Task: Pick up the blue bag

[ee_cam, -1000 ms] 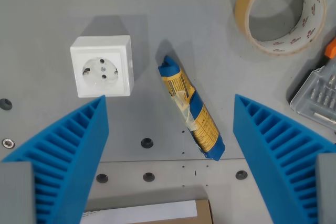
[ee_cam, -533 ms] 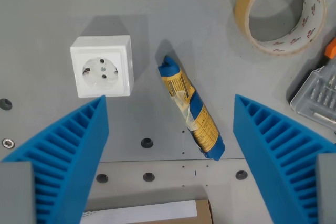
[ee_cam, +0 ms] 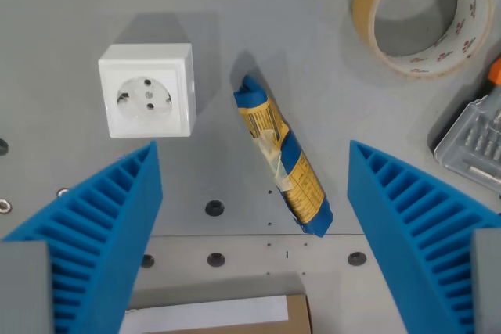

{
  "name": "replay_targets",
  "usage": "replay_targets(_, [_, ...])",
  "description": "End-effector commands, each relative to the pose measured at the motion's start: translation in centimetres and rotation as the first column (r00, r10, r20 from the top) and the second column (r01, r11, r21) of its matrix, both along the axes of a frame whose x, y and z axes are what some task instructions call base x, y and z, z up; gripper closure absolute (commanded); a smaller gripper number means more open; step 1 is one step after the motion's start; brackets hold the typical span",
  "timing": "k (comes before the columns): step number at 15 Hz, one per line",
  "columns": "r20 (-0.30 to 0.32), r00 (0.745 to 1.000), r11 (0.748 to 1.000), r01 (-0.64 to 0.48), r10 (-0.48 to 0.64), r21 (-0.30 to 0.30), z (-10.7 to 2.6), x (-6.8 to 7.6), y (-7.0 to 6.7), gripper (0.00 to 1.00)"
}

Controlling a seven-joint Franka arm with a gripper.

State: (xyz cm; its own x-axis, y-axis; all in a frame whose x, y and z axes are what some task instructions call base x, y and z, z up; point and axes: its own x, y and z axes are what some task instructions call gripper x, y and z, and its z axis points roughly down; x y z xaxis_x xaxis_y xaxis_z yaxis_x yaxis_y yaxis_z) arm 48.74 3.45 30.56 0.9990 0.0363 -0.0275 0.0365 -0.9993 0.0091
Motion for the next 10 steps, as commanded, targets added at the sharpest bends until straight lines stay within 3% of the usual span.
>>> replay_targets(1, [0.080, 0.991, 0.994, -0.109, 0.109, -0.002, -1.4, -0.9, -0.7, 0.00])
replay_targets(10, [0.105, 0.961, 0.967, -0.253, 0.255, -0.032, -4.7, -3.2, -1.5, 0.00])
